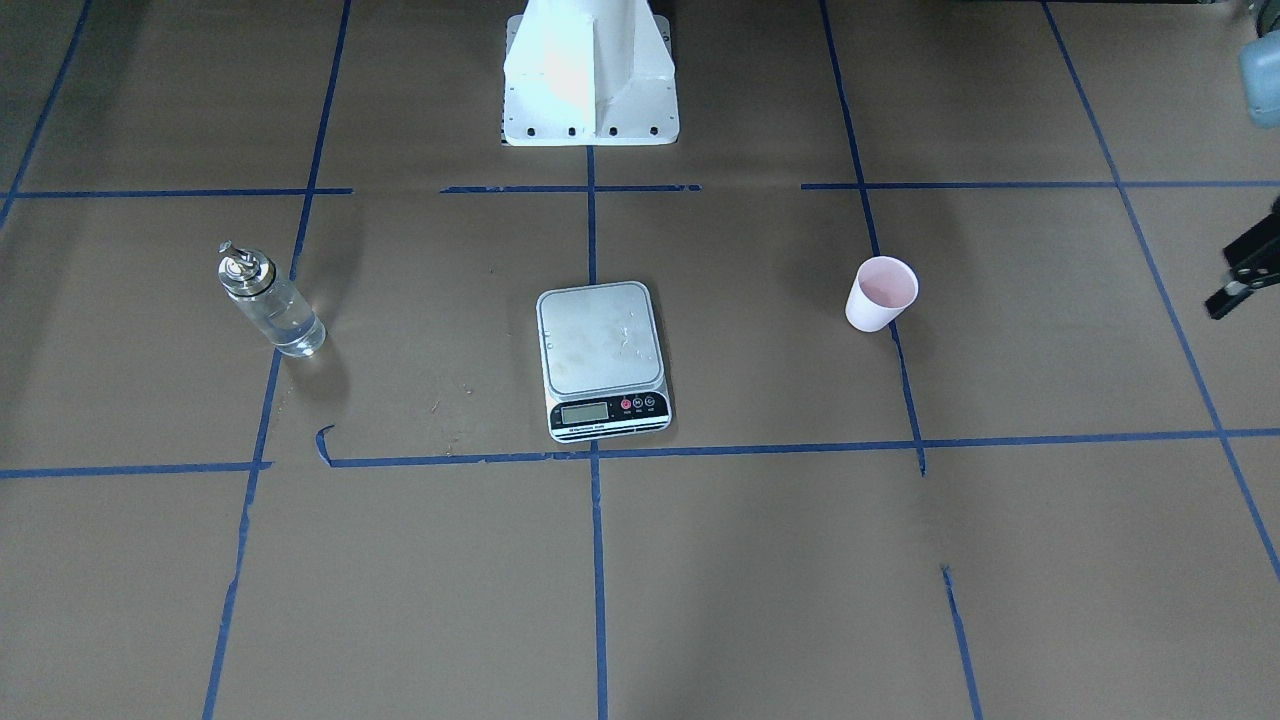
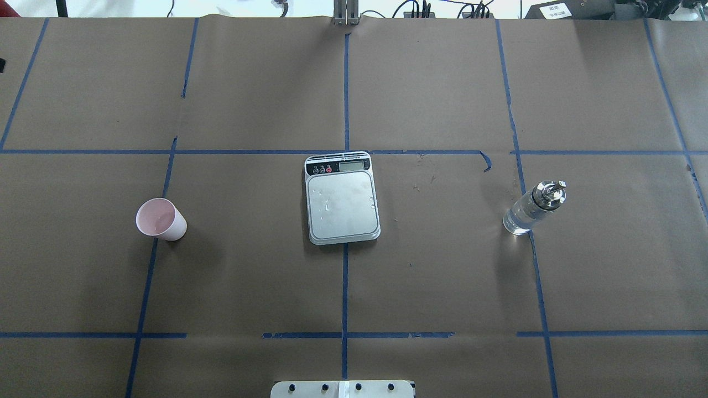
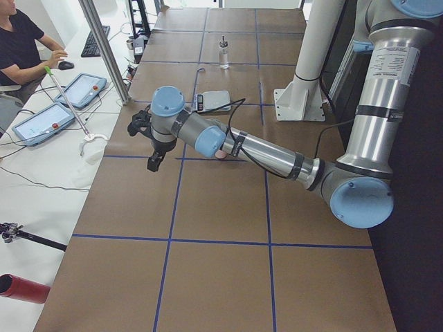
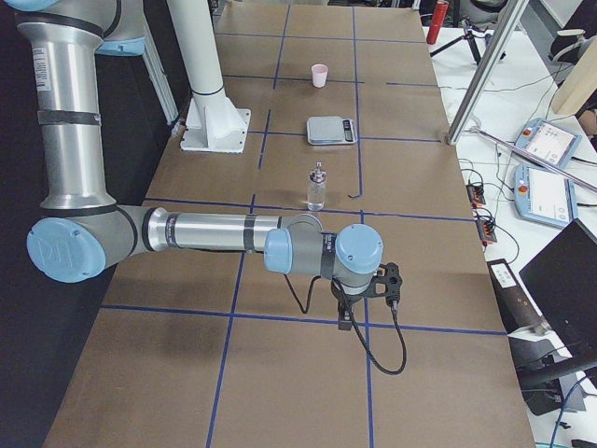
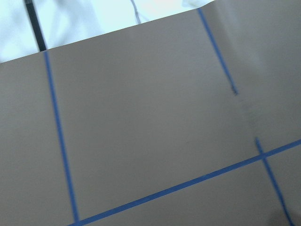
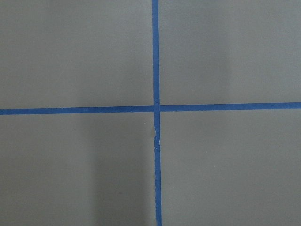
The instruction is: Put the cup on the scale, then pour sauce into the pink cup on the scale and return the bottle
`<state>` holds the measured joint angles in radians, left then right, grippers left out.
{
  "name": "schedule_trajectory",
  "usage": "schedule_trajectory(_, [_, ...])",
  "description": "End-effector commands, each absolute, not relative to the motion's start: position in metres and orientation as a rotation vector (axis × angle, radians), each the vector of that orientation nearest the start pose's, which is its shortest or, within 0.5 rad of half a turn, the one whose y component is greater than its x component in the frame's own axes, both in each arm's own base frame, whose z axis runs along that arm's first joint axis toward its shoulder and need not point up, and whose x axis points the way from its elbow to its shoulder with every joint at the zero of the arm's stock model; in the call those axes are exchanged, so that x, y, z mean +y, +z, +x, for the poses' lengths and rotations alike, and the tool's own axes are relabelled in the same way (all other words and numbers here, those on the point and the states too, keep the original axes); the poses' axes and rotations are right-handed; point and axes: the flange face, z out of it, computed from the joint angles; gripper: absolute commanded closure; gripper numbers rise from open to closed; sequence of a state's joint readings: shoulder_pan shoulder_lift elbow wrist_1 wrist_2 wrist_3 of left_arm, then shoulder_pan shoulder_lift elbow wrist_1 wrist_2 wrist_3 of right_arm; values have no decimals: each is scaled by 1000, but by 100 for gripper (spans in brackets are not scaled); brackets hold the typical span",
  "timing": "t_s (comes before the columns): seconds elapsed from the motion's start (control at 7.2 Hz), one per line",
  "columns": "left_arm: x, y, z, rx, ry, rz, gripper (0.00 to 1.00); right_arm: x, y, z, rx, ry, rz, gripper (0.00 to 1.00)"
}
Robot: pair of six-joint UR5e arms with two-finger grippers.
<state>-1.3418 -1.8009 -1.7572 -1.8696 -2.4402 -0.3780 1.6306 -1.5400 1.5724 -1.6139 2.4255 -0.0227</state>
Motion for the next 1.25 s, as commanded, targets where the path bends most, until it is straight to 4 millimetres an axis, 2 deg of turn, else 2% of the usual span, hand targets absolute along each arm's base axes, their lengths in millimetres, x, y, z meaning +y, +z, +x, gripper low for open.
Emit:
schedule_trajectory(0.0, [-565, 364, 151, 1087, 76, 241, 0, -508, 628, 89, -854, 23, 63, 0])
schedule_trajectory(0.14, [-548, 351, 188, 1076, 2, 194, 0, -509, 630, 88, -840, -13, 124, 0])
schedule_trajectory(0.28, [-525, 372, 227, 949, -9, 250, 0, -509, 628, 87, -833, -21, 140, 0])
schedule_trajectory(0.42, [-499, 386, 242, 902, -17, 251, 0, -511, 627, 85, -829, -23, 137, 0])
schedule_trajectory(0.56, [-471, 397, 243, 900, -58, 198, 0, -511, 628, 84, -831, -21, 134, 0])
schedule_trajectory(0.69, [-453, 396, 247, 909, -73, 169, 0, -508, 631, 82, -833, -22, 128, 0])
schedule_trajectory(1.11, [-434, 416, 303, 866, -144, 75, 0, -506, 635, 80, -832, -22, 121, 0])
